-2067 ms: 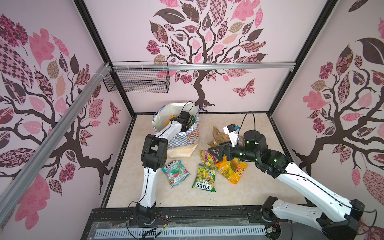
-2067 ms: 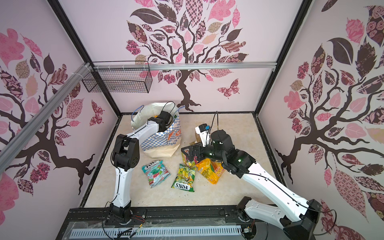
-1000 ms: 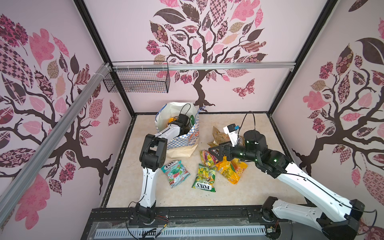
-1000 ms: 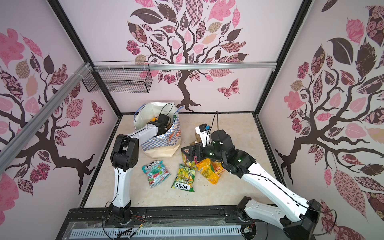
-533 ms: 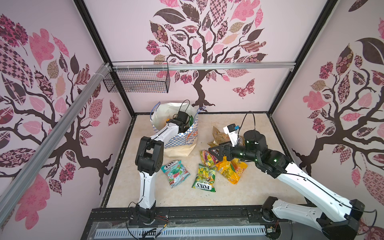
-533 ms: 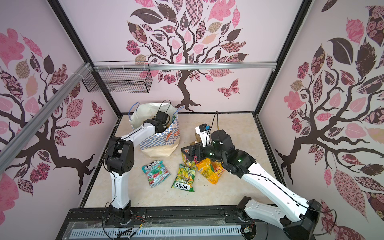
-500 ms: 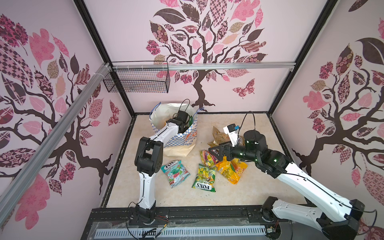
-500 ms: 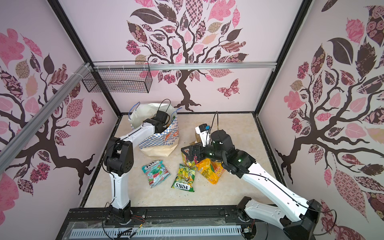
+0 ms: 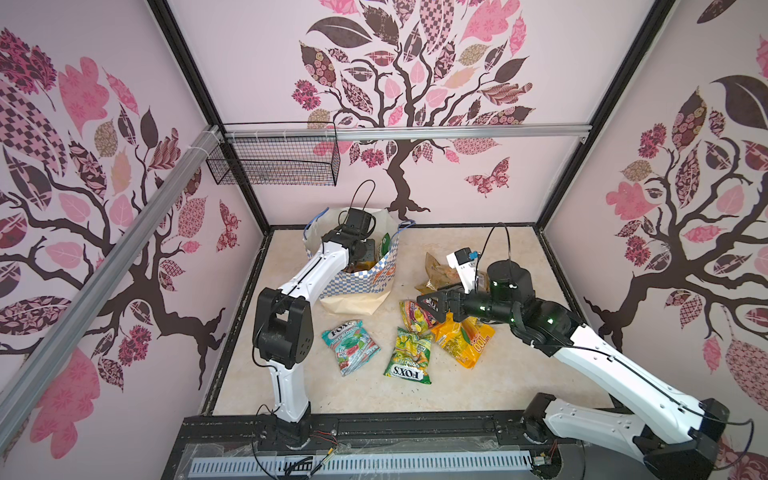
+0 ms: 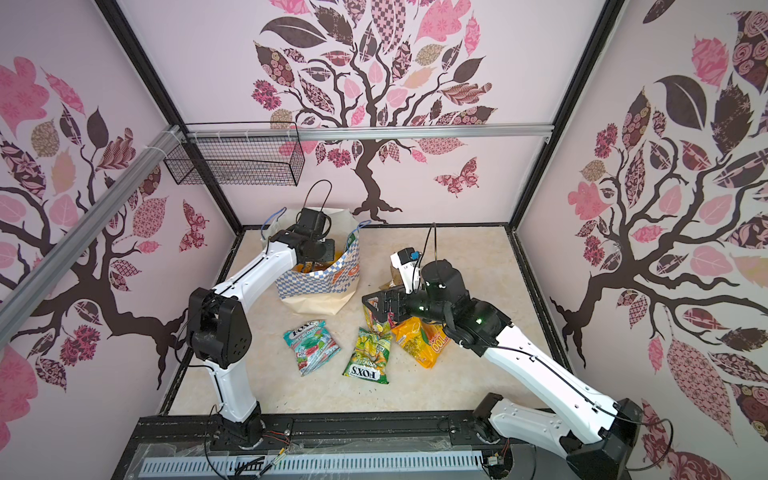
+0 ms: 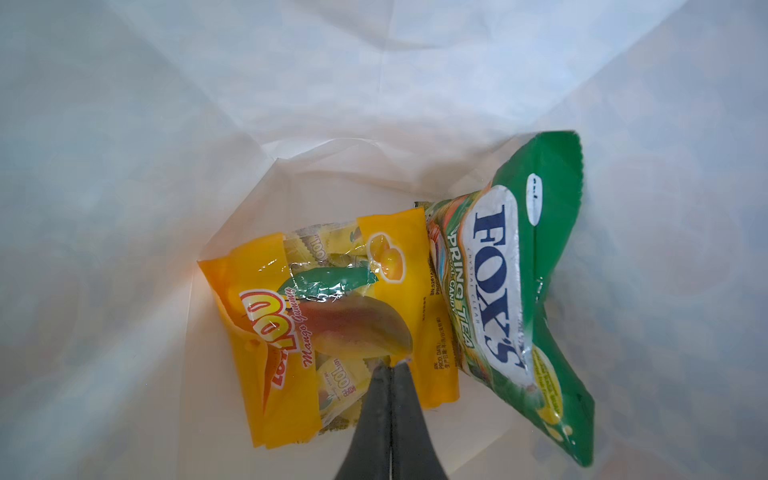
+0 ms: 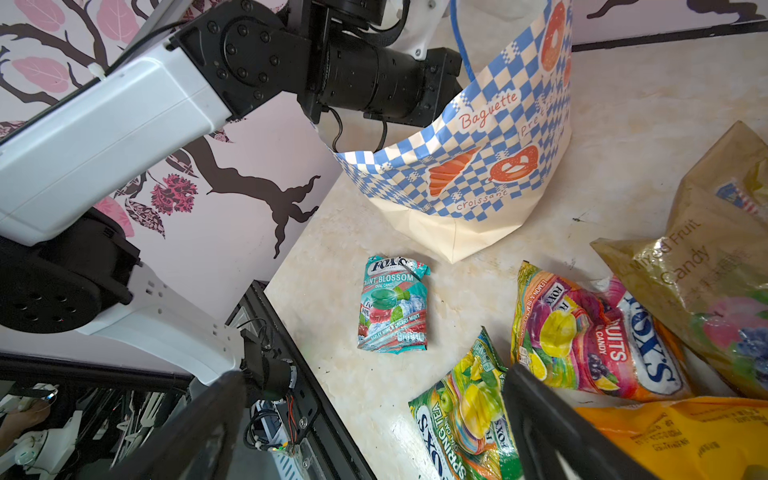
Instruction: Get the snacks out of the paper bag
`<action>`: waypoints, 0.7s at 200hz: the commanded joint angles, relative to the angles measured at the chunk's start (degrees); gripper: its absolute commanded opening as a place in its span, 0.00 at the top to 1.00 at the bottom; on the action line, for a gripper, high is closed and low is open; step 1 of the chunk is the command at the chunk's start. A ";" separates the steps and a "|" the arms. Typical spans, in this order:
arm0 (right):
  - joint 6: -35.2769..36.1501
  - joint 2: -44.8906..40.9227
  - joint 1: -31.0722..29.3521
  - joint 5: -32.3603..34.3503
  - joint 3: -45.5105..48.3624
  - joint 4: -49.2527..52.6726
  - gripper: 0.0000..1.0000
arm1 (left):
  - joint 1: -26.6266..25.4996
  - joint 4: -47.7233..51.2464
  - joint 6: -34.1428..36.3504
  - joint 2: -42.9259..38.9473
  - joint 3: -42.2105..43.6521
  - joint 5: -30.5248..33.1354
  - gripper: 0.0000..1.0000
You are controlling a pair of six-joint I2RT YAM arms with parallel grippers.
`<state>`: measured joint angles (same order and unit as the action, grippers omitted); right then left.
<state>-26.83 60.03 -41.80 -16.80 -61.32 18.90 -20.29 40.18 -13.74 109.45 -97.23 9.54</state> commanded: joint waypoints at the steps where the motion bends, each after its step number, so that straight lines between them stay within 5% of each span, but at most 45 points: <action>1: -0.06 0.28 0.21 -0.70 0.38 -0.56 0.01 | -0.44 1.67 0.59 -2.19 -3.12 1.42 1.00; 140: -0.61 1.01 0.15 -1.79 0.26 -1.82 0.00 | -1.41 6.12 3.45 -6.61 -12.37 4.57 1.00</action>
<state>-27.07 60.12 -41.80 -17.87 -61.32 18.04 -21.61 45.43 -11.14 103.63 -108.01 13.67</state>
